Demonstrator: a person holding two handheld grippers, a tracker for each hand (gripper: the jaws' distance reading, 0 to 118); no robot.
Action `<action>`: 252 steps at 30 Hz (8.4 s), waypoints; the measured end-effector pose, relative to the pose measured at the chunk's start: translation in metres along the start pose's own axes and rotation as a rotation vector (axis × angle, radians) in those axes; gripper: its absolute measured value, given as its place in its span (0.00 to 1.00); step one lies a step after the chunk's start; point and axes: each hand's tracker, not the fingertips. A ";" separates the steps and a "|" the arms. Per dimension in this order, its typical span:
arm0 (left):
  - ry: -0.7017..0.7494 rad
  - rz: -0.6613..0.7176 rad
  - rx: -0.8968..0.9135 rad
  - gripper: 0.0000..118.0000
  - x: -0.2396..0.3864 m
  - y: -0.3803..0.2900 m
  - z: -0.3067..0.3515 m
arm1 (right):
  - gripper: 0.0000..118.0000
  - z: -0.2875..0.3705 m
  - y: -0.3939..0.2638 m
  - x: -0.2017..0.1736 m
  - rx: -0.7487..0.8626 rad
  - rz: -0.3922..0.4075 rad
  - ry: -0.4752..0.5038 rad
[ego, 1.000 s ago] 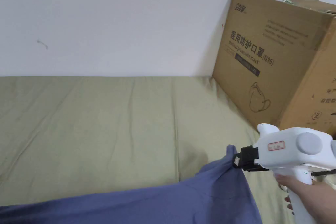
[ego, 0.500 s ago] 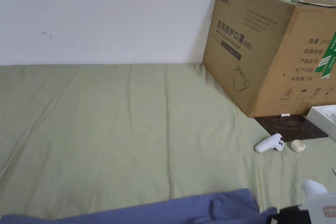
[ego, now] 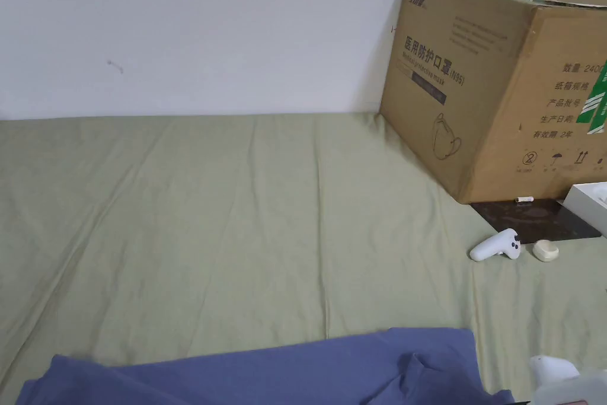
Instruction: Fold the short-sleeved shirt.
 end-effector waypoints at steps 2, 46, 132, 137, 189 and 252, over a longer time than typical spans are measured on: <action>-0.065 0.058 0.019 0.84 -0.003 -0.001 0.002 | 0.97 0.001 0.000 -0.006 0.000 -0.002 -0.023; -0.901 0.601 0.106 1.00 -0.081 0.004 -0.127 | 0.00 0.048 0.051 -0.138 0.297 0.112 0.090; -0.845 0.553 -0.045 1.00 -0.065 0.002 -0.119 | 0.00 0.041 0.051 -0.140 0.298 0.119 0.225; -1.105 0.603 -0.106 1.00 -0.023 0.001 -0.157 | 0.00 0.039 0.052 -0.149 0.275 0.154 0.201; -0.298 -0.128 -0.097 0.03 0.245 0.055 -0.109 | 0.00 0.022 0.036 -0.089 0.262 0.055 0.150; -1.003 0.318 -0.214 1.00 0.085 0.007 -0.192 | 0.00 -0.081 -0.012 -0.172 -0.258 0.218 0.389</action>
